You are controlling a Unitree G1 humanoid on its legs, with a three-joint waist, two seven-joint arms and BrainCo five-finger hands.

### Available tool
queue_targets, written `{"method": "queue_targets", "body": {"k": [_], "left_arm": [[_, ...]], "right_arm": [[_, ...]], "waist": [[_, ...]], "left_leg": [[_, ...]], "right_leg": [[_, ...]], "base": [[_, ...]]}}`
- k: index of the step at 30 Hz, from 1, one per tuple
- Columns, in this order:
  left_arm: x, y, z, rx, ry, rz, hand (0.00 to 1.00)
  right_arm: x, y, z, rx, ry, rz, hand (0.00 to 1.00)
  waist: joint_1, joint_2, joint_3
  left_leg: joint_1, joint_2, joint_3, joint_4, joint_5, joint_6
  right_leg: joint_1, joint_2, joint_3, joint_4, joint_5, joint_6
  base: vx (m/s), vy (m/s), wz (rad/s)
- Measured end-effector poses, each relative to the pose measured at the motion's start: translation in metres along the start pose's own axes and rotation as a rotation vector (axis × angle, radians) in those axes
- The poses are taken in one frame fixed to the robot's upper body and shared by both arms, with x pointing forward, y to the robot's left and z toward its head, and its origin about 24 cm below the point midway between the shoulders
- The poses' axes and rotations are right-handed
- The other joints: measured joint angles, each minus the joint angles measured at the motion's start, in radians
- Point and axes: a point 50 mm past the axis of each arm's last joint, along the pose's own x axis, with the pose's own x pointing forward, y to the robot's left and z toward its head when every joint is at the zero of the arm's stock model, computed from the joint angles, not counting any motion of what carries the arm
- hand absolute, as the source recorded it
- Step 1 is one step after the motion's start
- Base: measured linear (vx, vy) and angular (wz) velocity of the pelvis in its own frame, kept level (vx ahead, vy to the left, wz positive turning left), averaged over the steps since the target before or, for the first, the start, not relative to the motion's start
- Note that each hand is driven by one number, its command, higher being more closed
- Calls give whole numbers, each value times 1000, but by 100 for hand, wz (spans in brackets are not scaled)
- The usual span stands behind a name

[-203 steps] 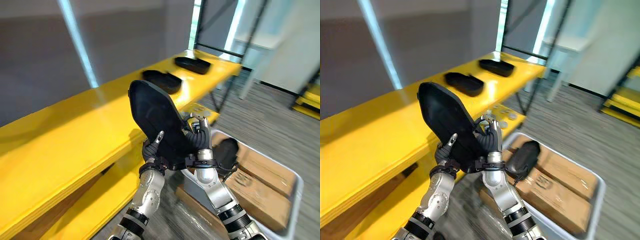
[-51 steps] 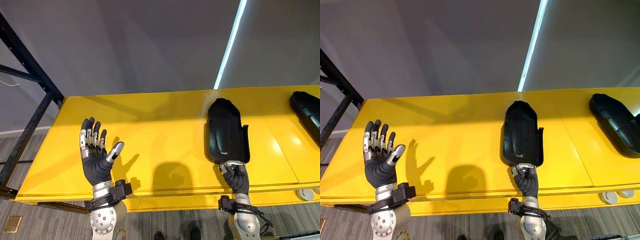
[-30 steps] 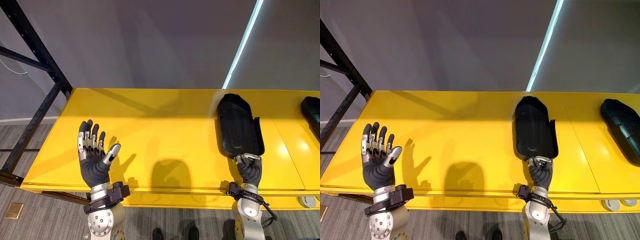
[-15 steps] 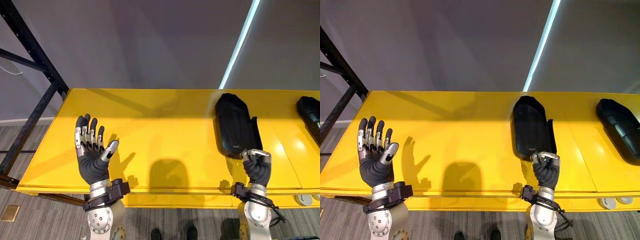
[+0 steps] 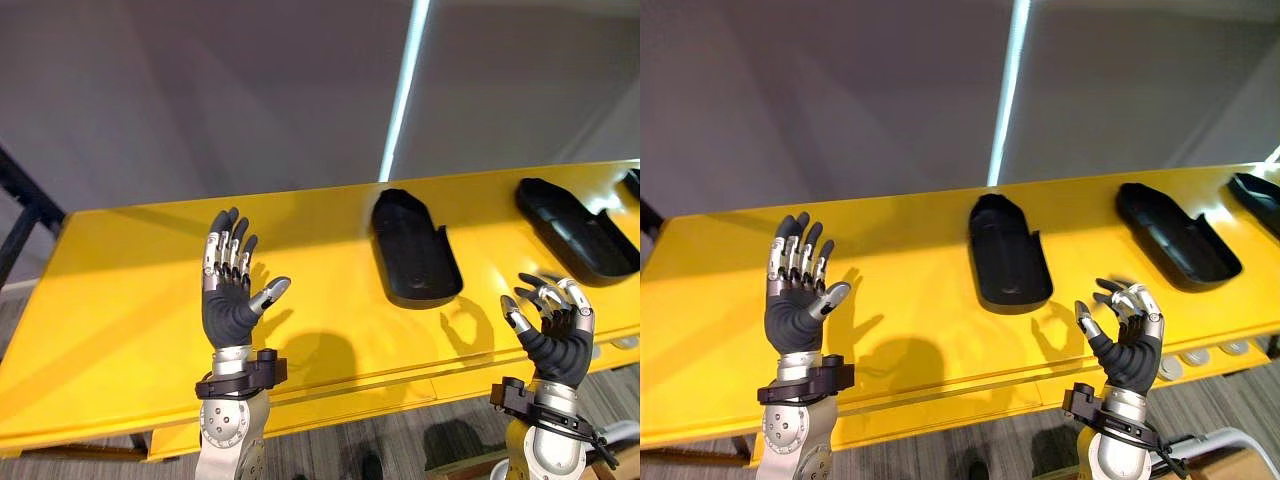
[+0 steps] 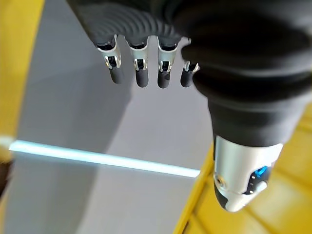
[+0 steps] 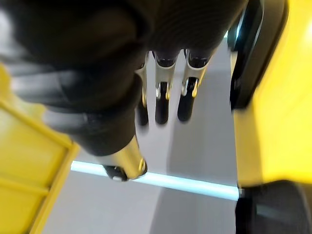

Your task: Walk over and take plastic housings, then place them on the shelf

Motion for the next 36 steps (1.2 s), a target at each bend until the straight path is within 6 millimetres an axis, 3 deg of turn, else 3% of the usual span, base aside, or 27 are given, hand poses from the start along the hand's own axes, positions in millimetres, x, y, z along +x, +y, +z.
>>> {"method": "queue_targets", "body": {"k": [2, 4, 5, 6, 7, 9, 11, 12, 13, 15, 16, 17, 18, 19, 21, 23, 25, 26, 28, 29, 30, 31, 34, 36], "left_arm": [[1, 1, -1, 7, -1, 3, 0], [2, 5, 0, 25, -7, 22, 0], [3, 9, 1, 36, -14, 41, 0], [2, 13, 2, 48, -18, 63, 0], [1, 14, 2, 49, -15, 73, 0], [1, 11, 1, 37, -15, 67, 0], [0, 5, 1, 17, -9, 51, 0], [1, 1, 5, 0, -28, 36, 0], [2, -3, 10, -13, -52, 22, 0], [2, -5, 14, -21, -75, 17, 0], [3, -5, 14, -18, -79, 15, 0], [4, -6, 15, -5, -86, 9, 0], [6, -7, 14, 4, -88, 0, 0], [11, -9, 12, 8, -90, -15, 0], [16, -8, 12, 21, -103, -14, 0], [25, -7, 15, 30, -136, -11, 0], [28, -8, 16, 31, -145, -19, 0], [28, -7, 15, 39, -141, -23, 0], [28, -6, 15, 49, -137, -29, 0], [28, -4, 16, 63, -139, -37, 0], [28, -4, 13, 68, -120, -37, 0], [27, -6, 9, 58, -94, -34, 0], [26, -8, 6, 58, -82, -25, 0], [26, -6, 1, 64, -63, -27, 0]], "right_arm": [[3, 2, -4, 8, 7, -10, 0], [10, 8, -8, 23, 5, 14, 0], [14, 13, -10, 32, 0, 38, 0], [20, 18, -12, 36, -3, 72, 0], [21, 18, -15, 36, 10, 89, 0], [14, 15, -19, 37, 43, 80, 0], [0, 12, -22, 33, 88, 76, 0], [-10, 12, -20, 45, 112, 79, 0], [-19, 15, -15, 75, 130, 79, 0], [-29, 20, -7, 145, 140, 77, 0], [-31, 23, -4, 158, 137, 95, 0], [-28, 27, -3, 168, 129, 111, 0], [-26, 29, -5, 173, 125, 118, 0], [-23, 30, -7, 172, 121, 122, 0], [-13, 37, -13, 165, 112, 134, 0], [-1, 48, -28, 132, 128, 158, 0], [1, 49, -35, 104, 150, 170, 0], [2, 50, -40, 91, 168, 184, 0], [2, 50, -44, 81, 181, 196, 0], [2, 52, -48, 83, 199, 202, 0], [3, 54, -52, 76, 215, 213, 0], [1, 50, -58, 56, 243, 212, 0], [-5, 45, -66, 30, 296, 214, 0], [-2, 41, -66, 18, 289, 203, 0]], "waist": [[5, 3, 4], [22, 5, 7], [37, 19, 15], [56, 52, 26], [58, 87, 28], [50, 96, 43], [51, 94, 44], [50, 81, 51], [50, 58, 57], [54, 37, 56], [63, 25, 59], [66, 18, 64], [81, 14, 66], [95, 5, 75], [98, 10, 77], [97, 22, 83], [99, 20, 81], [105, 15, 69], [121, 7, 46], [127, -18, 25], [126, -13, 14], [126, 0, 7], [111, 2, 7], [109, 2, 9]], "left_leg": [[-100, 36, -24, 213, -89, 1], [-175, 40, -176, 345, -120, 8], [-202, 35, -296, 405, -146, -6], [-209, 30, -433, 452, -195, -43], [-211, 30, -507, 455, -237, -51], [-203, 23, -524, 443, -263, -33], [-192, 8, -537, 457, -262, -31], [-171, -9, -540, 466, -263, -29], [-152, -31, -523, 478, -266, -23], [-147, -38, -456, 510, -286, 6], [-154, -25, -379, 528, -297, 22], [-158, -4, -318, 522, -295, 37], [-164, 26, -238, 500, -280, 59], [-160, 41, -158, 479, -263, 70], [-145, 83, -40, 437, -232, 77], [-116, 135, 92, 381, -190, 65], [-115, 156, 157, 364, -186, 58], [-124, 165, 208, 349, -186, 36], [-151, 170, 241, 348, -179, 16], [-179, 171, 268, 364, -169, -2], [-203, 189, 277, 396, -162, -10], [-212, 216, 254, 409, -147, -7], [-189, 281, 212, 410, -141, -21], [-190, 282, 147, 374, -121, -40]], "right_leg": [[-47, 16, 68, 15, 12, -10], [-75, 21, 129, 20, 27, -8], [-88, 33, 171, 20, 38, -1], [-97, 57, 208, 20, 40, 12], [-108, 76, 226, 20, 44, 19], [-114, 73, 219, 38, 44, 24], [-141, 68, 201, 145, -8, 34], [-172, 64, 199, 263, -68, 41], [-205, 63, 212, 357, -106, 53], [-218, 76, 282, 379, -106, 60], [-225, 96, 339, 343, -46, 79], [-234, 104, 331, 265, 46, 90], [-223, 80, 224, 183, 106, 78], [-237, 31, -3, 244, 59, 31], [-234, -28, -234, 392, -73, -22], [-168, -89, -264, 562, -197, 1], [-106, -126, -246, 571, -241, 20], [-60, -158, -245, 527, -257, 37], [-35, -177, -254, 430, -253, 42], [-12, -182, -271, 299, -246, 59], [8, -153, -266, 187, -222, 84], [13, -119, -247, 151, -195, 77], [12, -49, -212, 183, -192, 72], [2, -29, -218, 196, -193, 71]], "base": [[-30, -56, -77], [7, -23, -98], [25, 54, -142], [16, 175, -134], [12, 164, -85], [-20, 165, -2], [-53, 115, 25], [-59, 90, 12], [-68, 88, -11], [-118, 159, -108], [-186, 245, -199], [-220, 203, -222], [-355, 179, -222], [-319, 127, -204], [-217, 131, -204], [-163, 112, -204], [-190, -31, -146], [-214, -107, -172], [-183, -162, -147], [-145, -255, -135], [-36, -276, -138], [15, -274, -96], [74, -213, -60], [47, -137, -1]]}}
